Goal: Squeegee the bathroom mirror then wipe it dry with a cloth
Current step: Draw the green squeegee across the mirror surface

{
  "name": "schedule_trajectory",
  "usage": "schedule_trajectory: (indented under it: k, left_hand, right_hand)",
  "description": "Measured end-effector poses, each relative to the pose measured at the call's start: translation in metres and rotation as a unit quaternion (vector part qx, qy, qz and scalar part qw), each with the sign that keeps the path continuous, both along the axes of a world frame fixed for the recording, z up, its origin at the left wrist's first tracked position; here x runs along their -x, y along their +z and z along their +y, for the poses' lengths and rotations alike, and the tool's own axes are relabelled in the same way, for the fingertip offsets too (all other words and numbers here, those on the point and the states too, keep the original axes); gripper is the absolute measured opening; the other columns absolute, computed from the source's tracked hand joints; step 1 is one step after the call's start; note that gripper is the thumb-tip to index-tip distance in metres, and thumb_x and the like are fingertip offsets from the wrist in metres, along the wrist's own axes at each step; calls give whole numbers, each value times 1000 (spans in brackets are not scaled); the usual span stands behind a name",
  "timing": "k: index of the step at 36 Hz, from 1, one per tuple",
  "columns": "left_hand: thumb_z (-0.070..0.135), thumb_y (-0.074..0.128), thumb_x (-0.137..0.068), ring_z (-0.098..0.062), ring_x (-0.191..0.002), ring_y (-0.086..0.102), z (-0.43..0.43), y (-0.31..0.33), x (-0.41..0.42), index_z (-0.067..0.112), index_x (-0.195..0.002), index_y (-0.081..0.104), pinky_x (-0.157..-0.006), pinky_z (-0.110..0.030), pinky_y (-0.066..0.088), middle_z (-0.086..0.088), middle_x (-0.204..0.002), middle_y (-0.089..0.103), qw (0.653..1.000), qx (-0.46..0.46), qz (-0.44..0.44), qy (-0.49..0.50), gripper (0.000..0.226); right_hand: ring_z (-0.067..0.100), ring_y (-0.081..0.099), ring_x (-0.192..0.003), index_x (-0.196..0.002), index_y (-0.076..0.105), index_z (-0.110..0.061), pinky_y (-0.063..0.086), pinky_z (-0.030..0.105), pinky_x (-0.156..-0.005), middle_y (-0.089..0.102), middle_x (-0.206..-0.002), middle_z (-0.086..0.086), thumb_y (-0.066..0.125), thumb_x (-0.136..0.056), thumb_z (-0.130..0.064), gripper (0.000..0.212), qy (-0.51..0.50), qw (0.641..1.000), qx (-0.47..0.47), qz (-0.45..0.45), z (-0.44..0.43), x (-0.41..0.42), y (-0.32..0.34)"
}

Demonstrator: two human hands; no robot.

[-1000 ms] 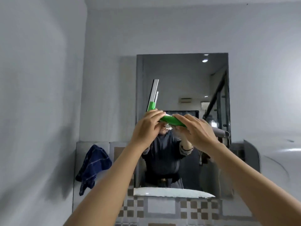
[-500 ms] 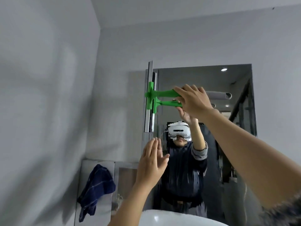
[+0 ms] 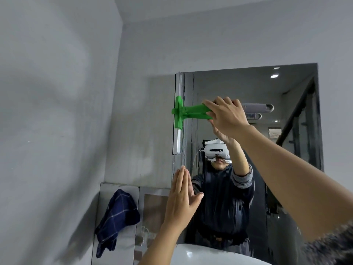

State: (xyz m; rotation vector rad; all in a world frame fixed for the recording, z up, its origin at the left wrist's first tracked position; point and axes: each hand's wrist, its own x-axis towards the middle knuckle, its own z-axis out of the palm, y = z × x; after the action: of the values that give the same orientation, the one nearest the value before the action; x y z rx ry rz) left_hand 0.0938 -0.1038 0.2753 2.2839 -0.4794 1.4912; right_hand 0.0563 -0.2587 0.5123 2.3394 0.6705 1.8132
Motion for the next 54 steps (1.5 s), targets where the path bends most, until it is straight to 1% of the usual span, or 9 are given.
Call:
schedule_trajectory:
  k: [15, 23, 28, 32, 37, 42, 45, 49, 54]
  left_hand:
    - [57, 42, -88, -10, -143, -10, 1, -2, 0, 28, -143, -21, -114, -26, 5, 0, -157, -6, 1000, 4, -21, -19, 88]
    - [60, 34, -86, -8, -142, -10, 0, 1, 2, 10, -147, 0, -112, -17, -1, -1, -157, -3, 1000, 6, -10, -14, 86]
    - [62, 32, -85, -8, -142, -11, 0, 0, 1, 11, -147, 0, -111, -15, -1, -1, -157, -4, 1000, 4, -13, -13, 87]
    - [61, 32, -87, -12, -143, -4, 0, 1, 1, 14, -147, -2, -113, -30, 9, -6, -156, 5, 1000, 5, -22, -11, 84]
    - [67, 21, -88, -9, -143, -7, 0, 2, 3, 22, -146, -11, -110, -17, -6, -8, -155, 9, 1000, 3, -24, -15, 80]
    - [66, 23, -87, -16, -143, 5, 0, 2, 2, 7, -147, 11, -113, -20, 5, -7, -155, 10, 1000, 4, -11, -6, 85]
    - [61, 34, -87, -15, -143, 3, -1, 3, -1, 6, -146, 11, -115, -18, 2, -8, -155, 11, 1000, 5, -16, -14, 84]
    - [56, 40, -83, -15, -143, 2, -1, 1, -4, 7, -147, 10, -114, -33, 20, -7, -156, 9, 1000, 14, -20, -15, 85]
    - [60, 37, -84, -18, -142, 5, -1, 1, -5, 5, -146, 12, -114, -29, 12, -8, -154, 11, 1000, 7, -4, -17, 86]
  right_hand:
    - [29, 47, -111, -134, 39, -28, 31, 41, -92, 53, -122, 6, 38, -98, -28, 37, -27, 1000, 4, 14, -9, 7, 6]
    - [27, 47, -111, -132, 39, -27, 31, 41, -90, 53, -120, 4, 37, -98, -30, 35, -54, 998, -5, 21, -35, 20, 5]
    - [26, 47, -110, -130, 41, -26, 31, 40, -88, 54, -117, 4, 39, -97, -30, 34, -68, 997, -28, 30, -55, 29, -1]
    - [26, 46, -115, -134, 38, -26, 30, 41, -92, 53, -122, 5, 40, -97, -30, 37, -84, 994, -38, 51, -73, 37, -3]
    - [26, 43, -119, -137, 35, -27, 29, 42, -95, 51, -126, 4, 39, -97, -29, 40, -104, 991, -53, 63, -94, 50, -5]
    - [27, 42, -121, -138, 35, -26, 29, 42, -97, 52, -126, 5, 41, -96, -28, 42, -122, 987, -79, 74, -119, 62, -7]
    - [27, 43, -120, -137, 35, -26, 29, 43, -97, 52, -125, 6, 42, -96, -25, 42, -121, 984, -102, 77, -133, 66, -13]
    - [28, 44, -118, -137, 36, -25, 29, 42, -96, 52, -123, 7, 40, -98, -26, 39, -119, 981, -131, 81, -150, 68, -22]
    - [29, 47, -113, -134, 37, -26, 30, 43, -92, 54, -118, 8, 40, -97, -24, 37, -121, 977, -152, 87, -166, 70, -33]
